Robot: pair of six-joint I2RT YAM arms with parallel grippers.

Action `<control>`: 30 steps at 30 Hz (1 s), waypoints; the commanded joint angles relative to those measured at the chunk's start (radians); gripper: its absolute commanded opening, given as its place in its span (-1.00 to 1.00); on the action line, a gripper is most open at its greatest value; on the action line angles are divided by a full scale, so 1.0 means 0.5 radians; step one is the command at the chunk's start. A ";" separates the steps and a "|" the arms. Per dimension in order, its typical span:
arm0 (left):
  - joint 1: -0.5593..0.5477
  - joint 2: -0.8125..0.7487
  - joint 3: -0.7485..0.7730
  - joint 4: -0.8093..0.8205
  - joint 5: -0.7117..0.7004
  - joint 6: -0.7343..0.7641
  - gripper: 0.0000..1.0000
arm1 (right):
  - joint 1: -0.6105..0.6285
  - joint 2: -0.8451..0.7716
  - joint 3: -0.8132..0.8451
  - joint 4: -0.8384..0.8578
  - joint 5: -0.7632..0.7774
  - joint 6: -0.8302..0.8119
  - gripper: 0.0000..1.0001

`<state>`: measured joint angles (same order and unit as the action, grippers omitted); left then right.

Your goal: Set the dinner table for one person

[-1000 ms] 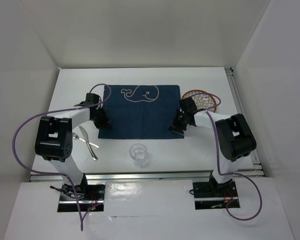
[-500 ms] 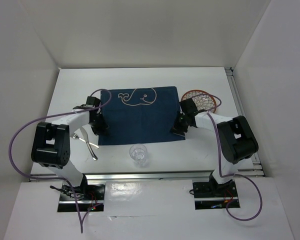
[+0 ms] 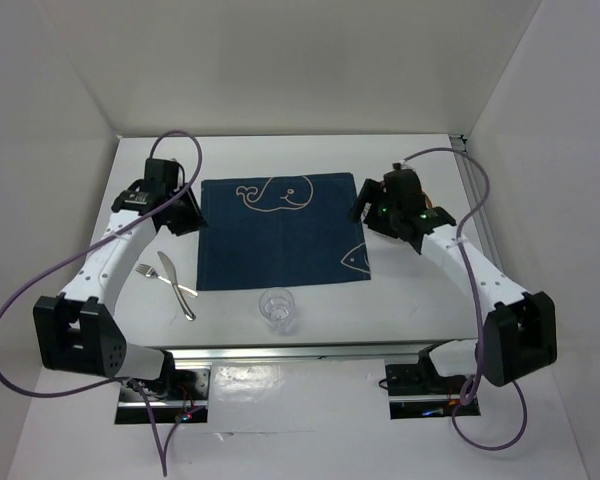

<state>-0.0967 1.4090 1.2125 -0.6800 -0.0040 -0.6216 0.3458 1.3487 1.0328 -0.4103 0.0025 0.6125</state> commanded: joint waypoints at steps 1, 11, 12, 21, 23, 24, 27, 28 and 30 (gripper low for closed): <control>0.000 -0.106 0.066 -0.094 0.026 0.068 -0.16 | -0.228 -0.065 0.033 -0.222 0.329 0.069 0.71; 0.000 -0.176 -0.001 -0.094 0.045 0.108 -0.11 | -1.103 0.011 -0.565 0.615 -0.750 0.336 0.69; 0.000 -0.176 -0.020 -0.094 0.045 0.126 -0.11 | -1.103 0.036 -0.565 0.648 -0.750 0.355 0.69; 0.000 -0.183 -0.063 -0.054 0.066 0.145 -0.11 | -1.139 0.453 -0.535 0.925 -0.680 0.423 0.65; 0.000 -0.183 -0.063 -0.054 0.045 0.145 -0.11 | -1.140 0.545 -0.535 0.995 -0.680 0.444 0.54; 0.000 -0.183 -0.063 -0.054 0.045 0.145 -0.11 | -1.158 0.567 -0.535 1.023 -0.680 0.462 0.50; 0.000 -0.183 -0.081 -0.054 0.045 0.163 -0.13 | -1.158 0.655 -0.513 1.063 -0.680 0.481 0.28; 0.000 -0.161 -0.081 -0.054 0.027 0.163 -0.13 | -1.158 0.656 -0.513 1.087 -0.680 0.502 0.22; 0.000 -0.161 -0.081 -0.036 0.026 0.163 -0.13 | -1.158 0.677 -0.513 1.133 -0.680 0.524 -0.14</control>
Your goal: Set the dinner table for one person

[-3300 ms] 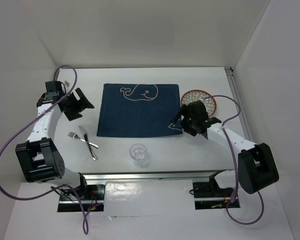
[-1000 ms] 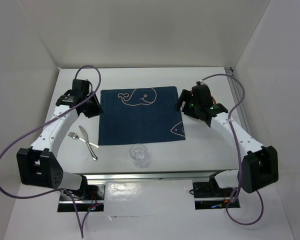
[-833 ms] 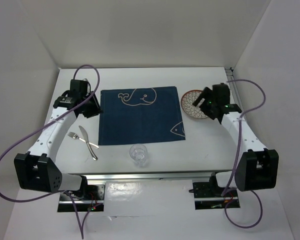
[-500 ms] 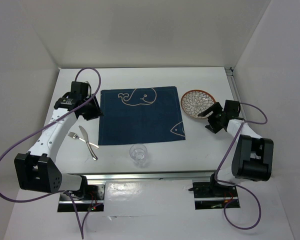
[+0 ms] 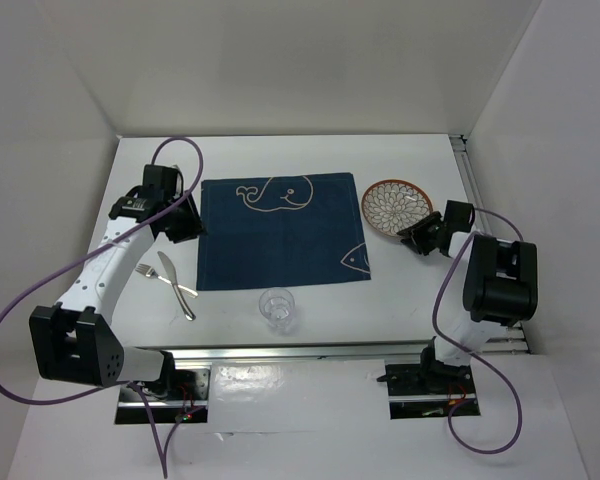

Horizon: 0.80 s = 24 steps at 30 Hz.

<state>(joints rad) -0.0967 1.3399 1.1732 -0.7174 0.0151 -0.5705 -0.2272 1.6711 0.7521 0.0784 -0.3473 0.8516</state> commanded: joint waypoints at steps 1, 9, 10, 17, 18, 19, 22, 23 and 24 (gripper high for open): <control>0.000 -0.002 -0.003 0.039 -0.012 0.061 -0.13 | -0.012 0.033 0.030 0.196 0.020 0.045 -0.28; 0.000 0.020 0.016 0.039 -0.012 0.079 -0.15 | -0.012 -0.331 0.070 0.122 0.106 -0.083 -1.00; 0.000 0.020 0.016 0.039 -0.012 0.079 -0.15 | -0.012 -0.399 0.070 0.122 0.087 -0.102 -1.00; 0.000 -0.020 0.077 0.021 0.007 0.079 -0.15 | 0.120 -0.572 0.410 -0.123 -0.266 -0.295 -1.00; 0.000 -0.038 0.077 0.020 0.007 0.079 -0.15 | 0.202 -0.572 0.483 -0.150 -0.320 -0.316 -1.00; 0.000 -0.038 0.077 0.020 0.007 0.079 -0.15 | 0.251 -0.544 0.514 -0.172 -0.342 -0.317 -1.00; 0.000 -0.057 0.096 -0.019 -0.082 0.015 -0.09 | 0.429 -0.404 0.616 -0.172 -0.492 -0.268 -1.00; 0.000 -0.057 0.096 -0.047 -0.110 0.015 -0.02 | 0.478 -0.360 0.640 -0.172 -0.526 -0.267 -1.00; 0.000 -0.057 0.077 -0.068 -0.155 -0.015 0.01 | 0.531 -0.318 0.665 -0.172 -0.526 -0.246 -1.00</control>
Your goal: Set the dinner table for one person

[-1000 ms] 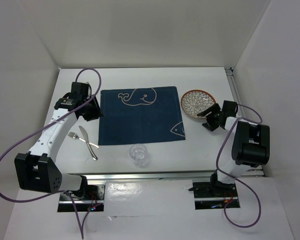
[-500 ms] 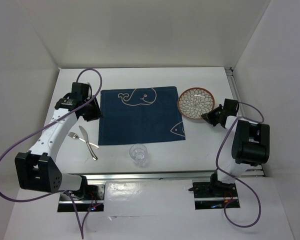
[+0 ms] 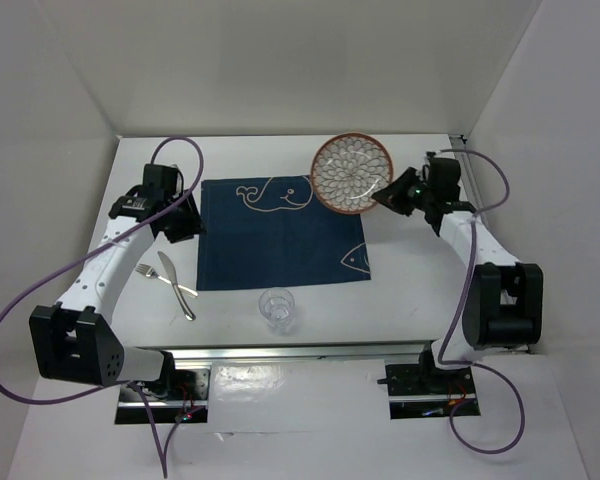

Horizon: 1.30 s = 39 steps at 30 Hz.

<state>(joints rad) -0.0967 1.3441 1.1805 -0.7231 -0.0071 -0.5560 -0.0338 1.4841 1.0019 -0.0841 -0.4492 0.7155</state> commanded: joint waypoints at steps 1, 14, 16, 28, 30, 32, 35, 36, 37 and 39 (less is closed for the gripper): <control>0.018 -0.092 0.038 -0.057 -0.130 -0.072 0.04 | 0.244 0.099 0.214 0.180 -0.323 0.051 -1.00; 0.270 -0.307 -0.284 -0.057 -0.010 -0.152 0.09 | 0.687 0.722 0.509 0.300 -0.445 0.269 -1.00; 0.319 -0.329 -0.321 -0.036 0.008 -0.152 0.15 | 0.712 0.793 0.555 0.257 -0.445 0.269 -1.00; 0.356 -0.369 -0.373 -0.017 0.011 -0.152 0.18 | 0.825 1.094 0.730 0.138 -0.427 0.266 -1.00; 0.374 -0.369 -0.391 -0.017 0.011 -0.152 0.22 | 0.844 1.094 0.730 0.138 -0.406 0.266 -1.00; 0.374 -0.369 -0.391 -0.017 0.011 -0.152 0.26 | 0.862 1.094 0.730 0.101 -0.378 0.247 -1.00; 0.374 -0.369 -0.391 -0.017 0.011 -0.152 0.26 | 0.862 1.112 0.730 0.040 -0.301 0.223 -0.75; 0.374 -0.369 -0.410 -0.017 0.011 -0.152 0.26 | 0.862 1.112 0.748 0.039 -0.274 0.223 -0.56; 0.374 -0.369 -0.410 -0.017 0.011 -0.152 0.26 | 0.880 1.112 0.748 0.018 -0.274 0.223 -0.38; 0.374 -0.369 -0.410 -0.017 0.011 -0.152 0.26 | 0.881 1.112 0.748 -0.009 -0.255 0.204 0.01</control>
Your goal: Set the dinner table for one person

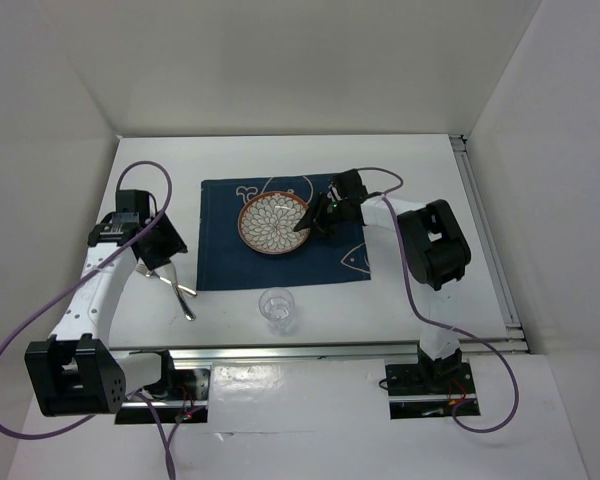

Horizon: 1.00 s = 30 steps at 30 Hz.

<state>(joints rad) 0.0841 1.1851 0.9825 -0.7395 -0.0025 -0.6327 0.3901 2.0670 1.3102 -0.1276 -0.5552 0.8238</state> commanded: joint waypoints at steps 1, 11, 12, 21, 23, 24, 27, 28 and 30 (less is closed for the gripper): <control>0.013 -0.051 -0.014 0.016 0.002 0.001 0.26 | 0.033 -0.072 0.132 0.059 -0.043 -0.034 0.11; 0.013 -0.051 0.050 0.016 -0.032 0.060 0.30 | 0.051 -0.446 0.150 -0.435 0.468 -0.295 0.80; 0.013 -0.051 0.051 0.016 -0.032 0.060 0.30 | 0.051 -0.565 0.117 -0.505 0.548 -0.322 0.80; 0.031 -0.088 0.029 0.034 -0.032 0.078 0.30 | 0.348 -1.244 -0.374 -0.601 0.779 -0.773 0.90; 0.031 -0.088 0.029 0.034 -0.032 0.078 0.30 | 0.447 -1.290 -0.375 -0.671 0.749 -0.792 0.90; 0.031 -0.088 0.005 0.055 -0.032 0.078 0.30 | 0.550 -1.290 -0.375 -0.693 0.727 -0.819 0.90; 0.031 -0.088 0.005 0.055 -0.032 0.078 0.30 | 0.759 -1.290 -0.375 -0.739 0.760 -0.838 0.93; 0.031 -0.088 0.005 0.055 -0.032 0.078 0.30 | 0.803 -1.290 -0.375 -0.757 0.761 -0.838 0.93; 0.031 -0.088 0.005 0.055 -0.032 0.078 0.30 | 0.910 -1.223 -0.375 -0.757 0.807 -0.838 0.99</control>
<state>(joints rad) 0.0944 1.1648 0.9794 -0.7319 -0.0143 -0.6052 0.7948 1.4349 1.1305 -0.4698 -0.1921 0.4427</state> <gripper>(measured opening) 0.652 0.982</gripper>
